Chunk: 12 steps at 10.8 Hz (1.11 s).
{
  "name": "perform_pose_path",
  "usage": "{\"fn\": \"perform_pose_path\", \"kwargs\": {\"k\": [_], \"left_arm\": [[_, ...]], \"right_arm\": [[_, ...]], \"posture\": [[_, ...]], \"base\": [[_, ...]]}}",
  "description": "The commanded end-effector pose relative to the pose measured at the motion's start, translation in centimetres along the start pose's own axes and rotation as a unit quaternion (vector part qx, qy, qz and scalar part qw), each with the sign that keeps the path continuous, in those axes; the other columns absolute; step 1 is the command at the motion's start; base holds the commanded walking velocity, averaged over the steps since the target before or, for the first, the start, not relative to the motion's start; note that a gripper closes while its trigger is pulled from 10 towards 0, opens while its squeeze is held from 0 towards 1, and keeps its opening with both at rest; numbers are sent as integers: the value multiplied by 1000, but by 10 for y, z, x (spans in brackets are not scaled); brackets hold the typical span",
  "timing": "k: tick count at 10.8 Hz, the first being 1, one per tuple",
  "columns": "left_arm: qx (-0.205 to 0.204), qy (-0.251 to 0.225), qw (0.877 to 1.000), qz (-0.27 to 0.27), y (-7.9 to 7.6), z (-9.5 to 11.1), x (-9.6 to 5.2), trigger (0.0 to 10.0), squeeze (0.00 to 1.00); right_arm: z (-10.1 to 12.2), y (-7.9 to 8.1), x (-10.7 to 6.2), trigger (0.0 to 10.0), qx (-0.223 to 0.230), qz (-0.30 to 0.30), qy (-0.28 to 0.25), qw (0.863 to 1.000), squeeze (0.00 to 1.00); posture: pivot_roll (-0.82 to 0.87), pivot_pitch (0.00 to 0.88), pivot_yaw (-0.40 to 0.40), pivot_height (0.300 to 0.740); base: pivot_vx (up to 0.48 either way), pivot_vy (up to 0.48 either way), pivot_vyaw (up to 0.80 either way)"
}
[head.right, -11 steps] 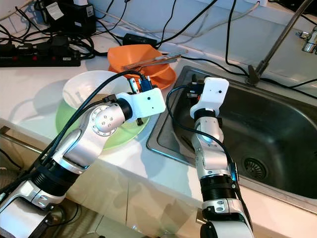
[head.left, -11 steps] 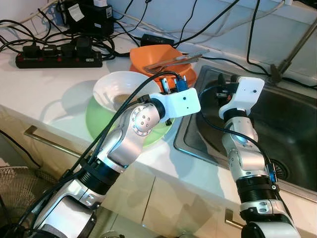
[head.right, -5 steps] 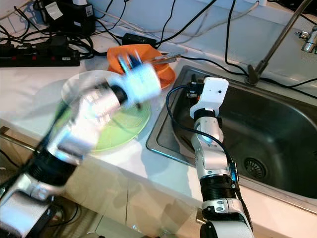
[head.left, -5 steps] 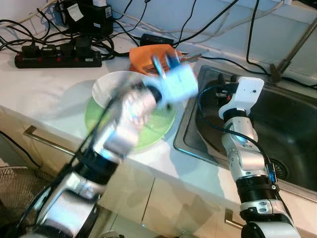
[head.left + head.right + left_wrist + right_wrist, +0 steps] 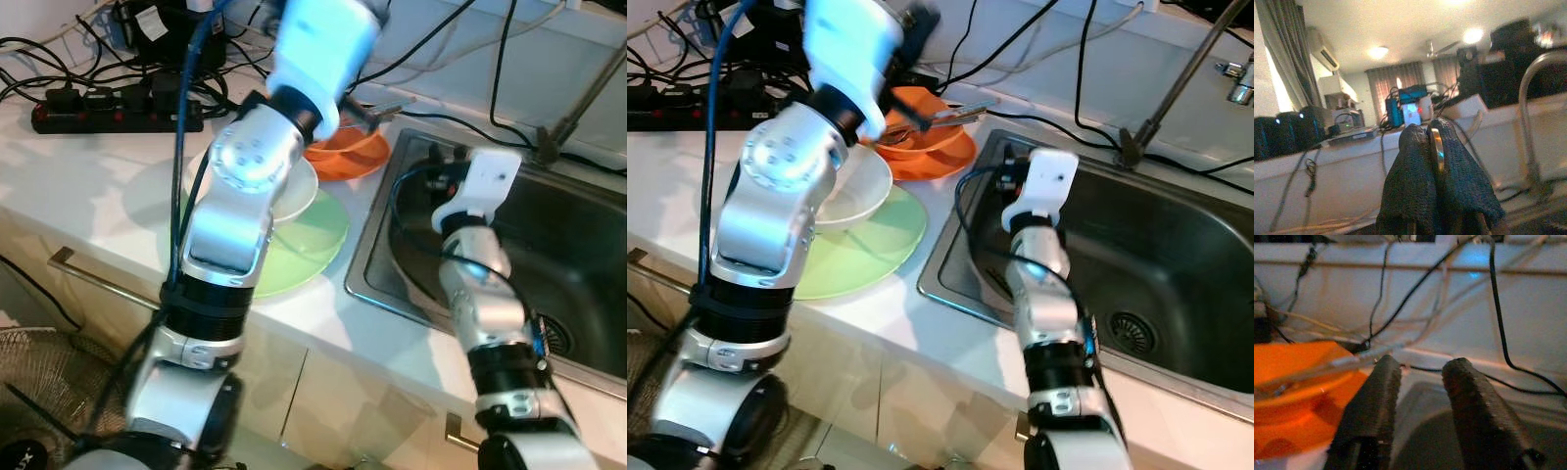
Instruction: Kitchen organization
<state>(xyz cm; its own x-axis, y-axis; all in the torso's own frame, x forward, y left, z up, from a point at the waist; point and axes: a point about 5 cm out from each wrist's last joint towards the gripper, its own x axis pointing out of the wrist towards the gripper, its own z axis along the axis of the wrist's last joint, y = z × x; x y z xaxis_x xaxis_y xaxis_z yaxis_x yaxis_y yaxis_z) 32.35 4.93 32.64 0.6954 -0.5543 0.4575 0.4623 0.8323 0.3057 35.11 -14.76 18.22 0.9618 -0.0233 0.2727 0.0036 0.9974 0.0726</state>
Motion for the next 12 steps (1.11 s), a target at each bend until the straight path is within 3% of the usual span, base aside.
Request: {"fn": "perform_pose_path", "kwargs": {"k": [1, 2, 5, 6, 9, 10, 12], "left_arm": [[-29, -17, 999, 4, 2, 8, 1, 10000, 0], [-50, -18, 999, 8, 4, 7, 1, 10000, 0], [-99, -12, 995, 12, 8, 3, -1, 10000, 0], [-114, -11, 993, 16, 9, 2, -2, 10000, 0], [-149, -20, 988, 25, 14, 5, -3, 10000, 0], [-182, -33, 982, 35, 20, 6, -4, 10000, 0], [-228, -45, 972, 41, 25, 9, -5, 10000, 0]], "right_arm": [[17, -6, 6, 10000, 19, -1, -24, 1000, 1000], [26, -6, 9, 10000, 47, 11, -33, 998, 1000], [64, 16, 13, 10000, 102, 165, -67, 979, 1000], [73, 22, 9, 10000, 114, 224, -69, 965, 0], [75, 27, -3, 10000, 99, 317, -46, 942, 0], [72, 28, -10, 10000, 94, 346, -29, 933, 0], [70, 29, -14, 10000, 94, 360, -21, 928, 0]], "posture": [[27, 33, -123, 740], [26, 34, -124, 740], [24, 36, -123, 740], [23, 36, -123, 740], [21, 28, -121, 740], [21, 23, -118, 740], [20, 23, -116, 740]], "base": [[0, 0, 0], [0, 0, 0], [0, 0, 0], [0, 0, 0], [0, 0, 0], [0, 0, 0], [0, 0, 0]]}}
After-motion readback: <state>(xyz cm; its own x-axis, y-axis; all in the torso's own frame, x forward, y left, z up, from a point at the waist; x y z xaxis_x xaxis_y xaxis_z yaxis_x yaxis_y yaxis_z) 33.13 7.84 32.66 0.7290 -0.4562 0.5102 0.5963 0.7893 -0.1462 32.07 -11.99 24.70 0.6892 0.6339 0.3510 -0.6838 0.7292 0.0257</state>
